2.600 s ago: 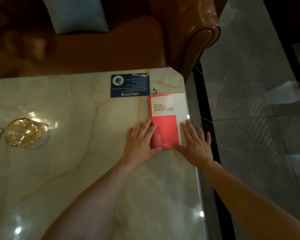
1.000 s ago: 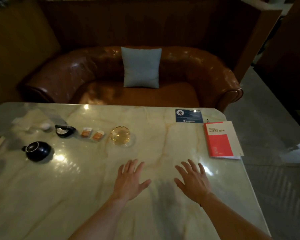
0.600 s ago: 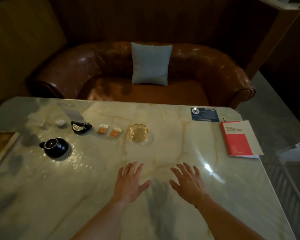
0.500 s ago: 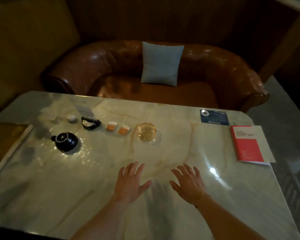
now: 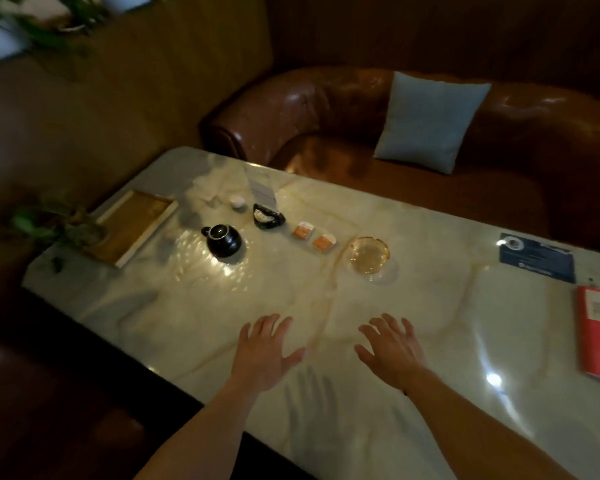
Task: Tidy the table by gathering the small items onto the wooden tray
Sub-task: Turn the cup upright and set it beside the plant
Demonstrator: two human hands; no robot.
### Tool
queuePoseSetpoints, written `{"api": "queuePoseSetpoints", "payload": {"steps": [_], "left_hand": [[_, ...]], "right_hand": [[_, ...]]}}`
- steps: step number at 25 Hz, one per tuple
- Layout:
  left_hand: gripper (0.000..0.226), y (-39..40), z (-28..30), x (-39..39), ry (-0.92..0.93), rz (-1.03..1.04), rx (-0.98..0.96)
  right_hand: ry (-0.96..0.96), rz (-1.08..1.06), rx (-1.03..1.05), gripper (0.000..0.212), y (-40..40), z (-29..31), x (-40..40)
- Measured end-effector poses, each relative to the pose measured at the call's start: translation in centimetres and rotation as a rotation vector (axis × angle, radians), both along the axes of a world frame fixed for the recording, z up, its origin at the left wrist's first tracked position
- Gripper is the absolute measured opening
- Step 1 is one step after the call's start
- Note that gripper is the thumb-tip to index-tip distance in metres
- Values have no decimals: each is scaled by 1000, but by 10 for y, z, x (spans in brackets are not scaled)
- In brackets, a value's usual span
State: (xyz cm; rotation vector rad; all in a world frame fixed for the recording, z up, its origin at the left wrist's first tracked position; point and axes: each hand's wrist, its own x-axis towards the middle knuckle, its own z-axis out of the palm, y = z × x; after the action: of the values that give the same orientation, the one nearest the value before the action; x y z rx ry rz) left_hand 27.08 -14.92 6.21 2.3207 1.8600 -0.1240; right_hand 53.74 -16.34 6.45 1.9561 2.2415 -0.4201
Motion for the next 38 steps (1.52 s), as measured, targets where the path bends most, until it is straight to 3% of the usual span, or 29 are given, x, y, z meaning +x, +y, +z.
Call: {"api": "queuePoseSetpoints", "payload": {"steps": [12, 27, 32, 38], "left_hand": [[75, 27, -7, -85, -4, 100, -66], [73, 185, -39, -253, 8, -139, -161], [71, 234, -56, -281, -21, -145, -193], [64, 303, -68, -293, -114, -134, -88]], "right_hand": [[7, 58, -16, 52, 36, -15, -82], [40, -179, -24, 53, 138, -51, -256], [53, -196, -32, 55, 173, -65, -296], [85, -288, -88, 69, 213, -84, -330]]}}
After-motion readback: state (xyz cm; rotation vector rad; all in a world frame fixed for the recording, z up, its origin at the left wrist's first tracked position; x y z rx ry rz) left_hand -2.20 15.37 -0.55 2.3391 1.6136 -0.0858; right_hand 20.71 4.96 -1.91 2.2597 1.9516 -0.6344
